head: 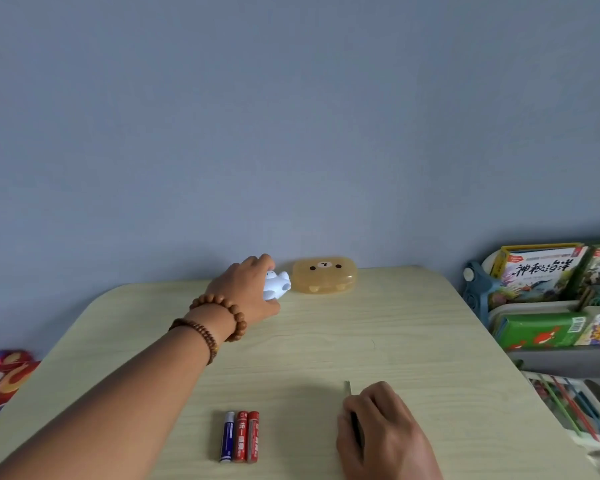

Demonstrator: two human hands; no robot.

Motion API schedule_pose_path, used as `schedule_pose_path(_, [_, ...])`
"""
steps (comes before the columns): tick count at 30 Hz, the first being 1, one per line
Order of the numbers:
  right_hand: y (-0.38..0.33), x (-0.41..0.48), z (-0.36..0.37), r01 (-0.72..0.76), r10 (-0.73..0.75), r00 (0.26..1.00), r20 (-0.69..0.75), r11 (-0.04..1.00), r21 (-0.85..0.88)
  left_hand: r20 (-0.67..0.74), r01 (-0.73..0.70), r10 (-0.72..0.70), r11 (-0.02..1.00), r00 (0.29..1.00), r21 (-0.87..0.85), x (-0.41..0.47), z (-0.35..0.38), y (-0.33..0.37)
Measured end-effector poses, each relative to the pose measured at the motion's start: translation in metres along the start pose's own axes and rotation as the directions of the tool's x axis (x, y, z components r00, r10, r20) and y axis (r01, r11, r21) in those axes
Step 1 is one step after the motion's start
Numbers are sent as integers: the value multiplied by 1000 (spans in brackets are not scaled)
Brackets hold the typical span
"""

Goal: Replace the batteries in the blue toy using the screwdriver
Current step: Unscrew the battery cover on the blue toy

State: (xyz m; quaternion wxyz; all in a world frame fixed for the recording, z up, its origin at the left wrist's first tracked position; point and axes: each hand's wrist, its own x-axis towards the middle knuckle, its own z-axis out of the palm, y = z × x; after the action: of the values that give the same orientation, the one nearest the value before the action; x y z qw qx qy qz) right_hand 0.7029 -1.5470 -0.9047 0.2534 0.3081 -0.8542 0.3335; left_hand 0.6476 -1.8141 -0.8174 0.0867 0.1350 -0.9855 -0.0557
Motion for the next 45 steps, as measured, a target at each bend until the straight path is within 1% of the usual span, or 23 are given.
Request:
schedule_pose_path(2, [-1, 0, -1, -11, 11, 1000, 15, 1000, -1, -12, -19, 18, 998, 1000, -64, -13, -11, 2])
schedule_pose_path(4, [-2, 0, -2, -18, 18, 999, 30, 1000, -17, 20, -46, 51, 978, 998, -204, -30, -23, 9])
schedule_pose_path(6, [-4, -1, -4, -24, 25, 999, 30, 999, -26, 73, -71, 102, 937, 992, -343, -47, -31, 17])
schedule_pose_path(8, [-5, -2, -6, -35, 38, 998, 42, 998, -53, 97, -99, 154, 899, 983, -427, -61, -32, 25])
schedule_pose_path(10, [-5, -3, -11, -64, 72, 994, 77, 993, -102, 111, -91, 170, 856, 979, -508, -74, -33, 32])
schedule_pose_path(14, [5, -2, -29, -138, 159, 978, 134, 978, -155, 107, -98, 209, 775, 972, -625, -96, -36, 48])
schedule_pose_path(18, [12, -3, -50, -162, 187, 960, 207, 978, -131, 99, -51, 173, 697, 980, -715, -109, -30, 63])
schedule_pose_path(20, [11, 0, -64, -162, 172, 959, 225, 985, -64, 127, -38, 191, 681, 973, -731, -113, -25, 67])
schedule_pose_path(21, [8, 4, -72, -138, 135, 959, 249, 990, -7, 145, -31, 205, 673, 968, -739, -114, -23, 67])
schedule_pose_path(23, [-6, 14, -86, -74, 36, 935, 352, 993, 96, 179, -16, 224, 663, 958, -748, -115, -20, 67])
schedule_pose_path(25, [-18, 23, -91, -13, -50, 907, 419, 989, 146, 209, -4, 241, 664, 948, -748, -116, -18, 69])
schedule_pose_path(28, [-20, 32, -91, 25, -92, 906, 414, 986, 166, 199, -23, 252, 671, 947, -741, -119, -19, 72])
schedule_pose_path(30, [-12, 34, -90, -12, -69, 912, 404, 981, 194, 190, -41, 267, 671, 945, -740, -120, -21, 66])
schedule_pose_path(31, [-7, 34, -89, -44, -48, 913, 406, 976, 214, 192, -83, 317, 683, 929, -726, -120, -23, 61])
schedule_pose_path(32, [-1, 33, -87, -79, -25, 911, 412, 969, 234, 201, -146, 376, 716, 904, -683, -120, -25, 57])
schedule_pose_path(34, [8, 31, -84, -139, 13, 901, 434, 956, 260, 209, -289, 470, 776, 858, -560, -122, -27, 52])
schedule_pose_path(35, [11, 31, -83, -158, 23, 892, 451, 952, 263, 188, -351, 500, 785, 845, -510, -123, -26, 52])
schedule_pose_path(37, [15, 30, -80, -169, 25, 875, 484, 952, 256, 122, -422, 531, 775, 839, -469, -126, -21, 54])
schedule_pose_path(39, [14, 29, -78, -151, 20, 865, 501, 963, 223, 75, -435, 525, 769, 848, -468, -127, -15, 54])
schedule_pose_path(41, [13, 28, -80, -109, 5, 845, 534, 980, 164, 58, -432, 517, 767, 854, -474, -127, -9, 52])
schedule_pose_path(43, [14, 25, -87, -73, 27, 823, 567, 996, 58, 61, -425, 513, 767, 856, -481, -128, -7, 49])
schedule_pose_path(45, [20, 19, -93, -74, 109, 845, 523, 993, -88, 65, -407, 503, 762, 862, -504, -128, -6, 48])
